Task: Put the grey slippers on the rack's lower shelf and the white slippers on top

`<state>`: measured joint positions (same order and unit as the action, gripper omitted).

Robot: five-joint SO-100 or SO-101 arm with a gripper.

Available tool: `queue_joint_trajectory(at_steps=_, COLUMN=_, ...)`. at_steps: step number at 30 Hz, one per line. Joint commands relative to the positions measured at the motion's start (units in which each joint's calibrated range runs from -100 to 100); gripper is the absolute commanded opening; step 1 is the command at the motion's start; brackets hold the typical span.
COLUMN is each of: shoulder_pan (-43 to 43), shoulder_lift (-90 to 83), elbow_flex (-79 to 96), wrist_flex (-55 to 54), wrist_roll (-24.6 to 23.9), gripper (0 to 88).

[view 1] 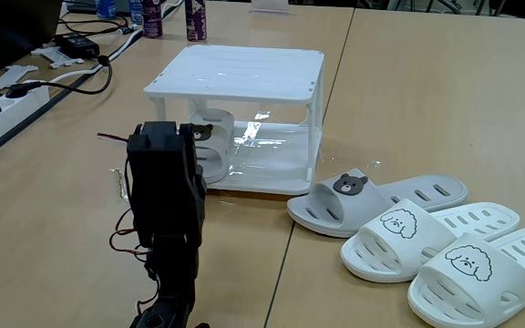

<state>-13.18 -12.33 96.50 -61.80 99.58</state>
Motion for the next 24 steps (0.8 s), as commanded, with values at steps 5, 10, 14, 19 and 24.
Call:
queue_joint_trajectory(at_steps=5, shoulder_pan=14.25, shoulder_lift=23.31, elbow_flex=-14.54, wrist_flex=-14.04, wrist_roll=0.42, gripper=0.8)
queue_joint_trajectory(at_steps=10, shoulder_pan=21.08, shoulder_lift=30.8, elbow_flex=-28.34, wrist_flex=-14.04, wrist_roll=0.42, gripper=14.3)
queue_joint_trajectory(at_steps=14, shoulder_pan=25.77, shoulder_lift=35.43, elbow_flex=-37.9, wrist_flex=-14.04, wrist_roll=0.42, gripper=18.8)
queue_joint_trajectory(at_steps=19, shoulder_pan=28.97, shoulder_lift=41.57, elbow_flex=-47.2, wrist_flex=-13.95, wrist_roll=0.42, gripper=26.9)
queue_joint_trajectory(at_steps=24, shoulder_pan=29.63, shoulder_lift=47.12, elbow_flex=-55.77, wrist_flex=-13.52, wrist_roll=0.42, gripper=31.9)
